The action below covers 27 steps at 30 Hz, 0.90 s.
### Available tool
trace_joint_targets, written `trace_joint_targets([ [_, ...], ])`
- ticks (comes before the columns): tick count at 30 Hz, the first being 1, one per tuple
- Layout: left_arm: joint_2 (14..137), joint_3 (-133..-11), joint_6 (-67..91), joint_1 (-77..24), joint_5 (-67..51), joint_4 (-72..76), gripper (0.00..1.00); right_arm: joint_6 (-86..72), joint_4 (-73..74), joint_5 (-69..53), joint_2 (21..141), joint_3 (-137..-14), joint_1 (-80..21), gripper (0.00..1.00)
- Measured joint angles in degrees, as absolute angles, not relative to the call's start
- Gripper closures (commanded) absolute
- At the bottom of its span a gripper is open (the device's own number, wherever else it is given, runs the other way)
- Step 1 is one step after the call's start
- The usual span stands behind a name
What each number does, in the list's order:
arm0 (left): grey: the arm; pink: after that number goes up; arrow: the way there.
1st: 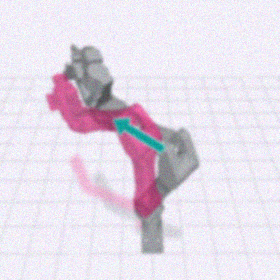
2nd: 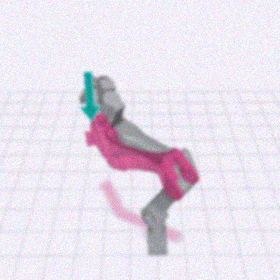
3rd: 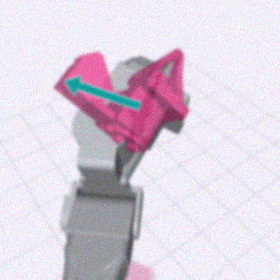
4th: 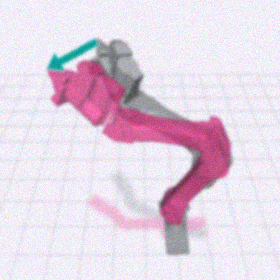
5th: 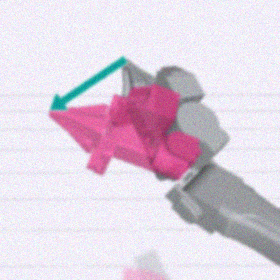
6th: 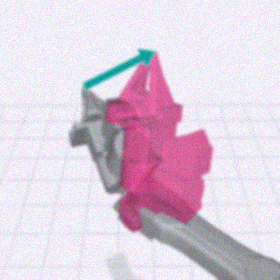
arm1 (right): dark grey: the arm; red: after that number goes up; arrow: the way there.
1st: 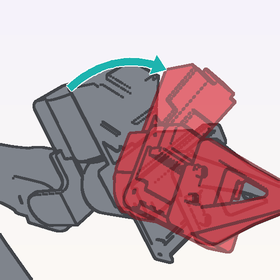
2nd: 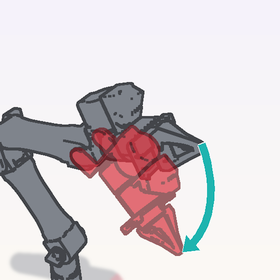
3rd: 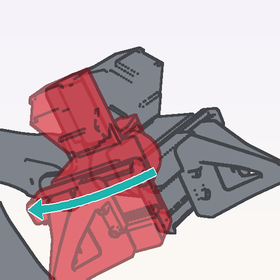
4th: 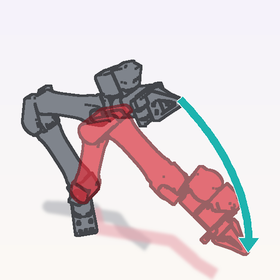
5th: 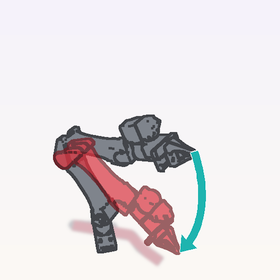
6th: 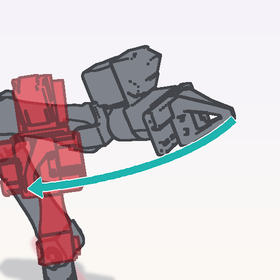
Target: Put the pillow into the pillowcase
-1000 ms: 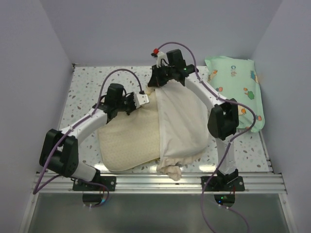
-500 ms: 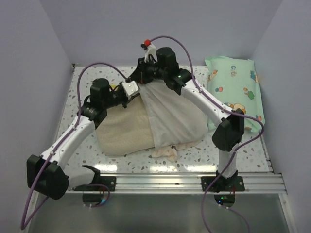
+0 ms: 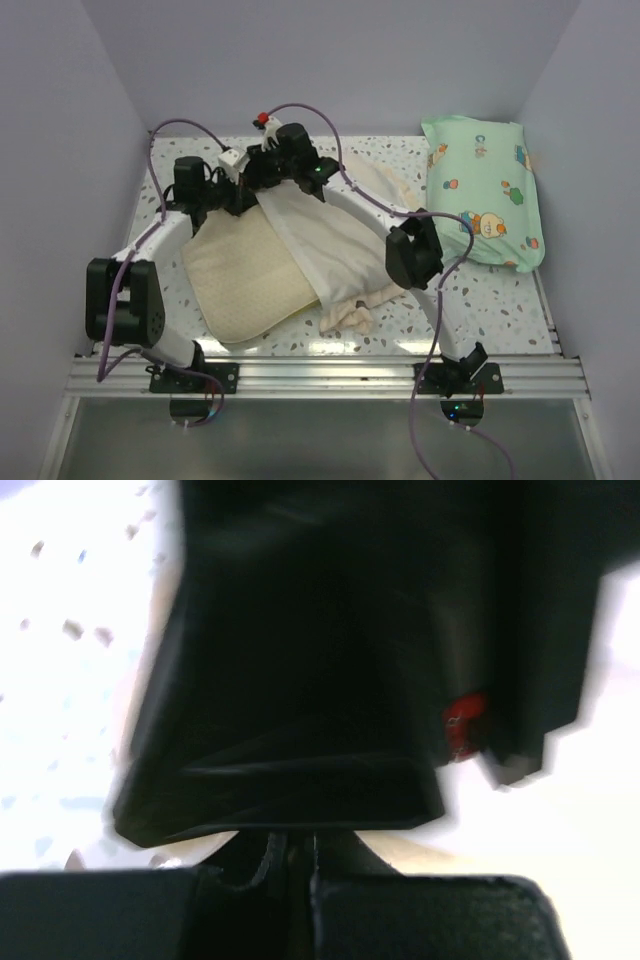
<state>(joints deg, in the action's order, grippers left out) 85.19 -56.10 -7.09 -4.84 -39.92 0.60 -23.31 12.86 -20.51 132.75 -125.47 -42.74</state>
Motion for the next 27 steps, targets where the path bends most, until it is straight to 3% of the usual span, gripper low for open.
trace_joint_targets([
  [2, 89.76, -57.91, -5.93, -1.32, -39.2, -1.32, 1.0, -20.93, 12.62, -18.24, 137.38, -129.14, -42.52, 0.13],
  [5, 94.78, -59.0, -5.93, 3.9, -35.99, -3.2, 1.0, -18.04, 14.98, -17.39, 138.37, -129.43, -41.25, 0.07],
  [6, 95.88, -59.4, -6.48, 5.04, -34.81, -3.86, 0.92, -17.3, 15.27, -17.32, 137.91, -129.4, -40.77, 0.07],
  [8, 97.47, -60.27, -7.81, 6.35, -33.21, -4.89, 0.73, -15.77, 15.94, -17.43, 135.7, -128.49, -39.72, 0.06],
  [9, 98.15, -60.9, -8.75, 6.59, -32.93, -5.58, 0.5, -14.92, 16.47, -17.45, 133.47, -126.67, -38.92, 0.06],
  [11, 98.96, -62.28, -10.39, 6.63, -32.91, -6.72, 0.34, -12.21, 19.16, -17.74, 127.5, -122.34, -36.77, 0.08],
  [12, 99.11, -62.98, -11.14, 6.61, -33.06, -7.66, 0.02, -10.52, 20.84, -17.89, 123.76, -119.46, -35.48, 0.08],
  [16, 96.71, -65.06, -16.49, 6.61, -34.37, -13.06, 0.0, -2.92, 27.97, -18.13, 105.75, -105.78, -30.85, 0.08],
  [20, 85.54, -64.9, -27.4, 4.36, -33.69, -22.46, 0.0, 1.72, 32.21, -19.35, 84.18, -85.43, -29.34, 0.09],
  [23, 73.56, -61.98, -34.3, -2.9, -30.59, -26.26, 0.0, 3.14, 34.83, -21.23, 72.16, -71.4, -28.01, 0.1],
  [27, 60.64, -52.27, -38.13, -16.75, -27.42, -30.76, 0.0, 3.6, 38.22, -22.52, 67.53, -61.3, -23.83, 0.11],
])
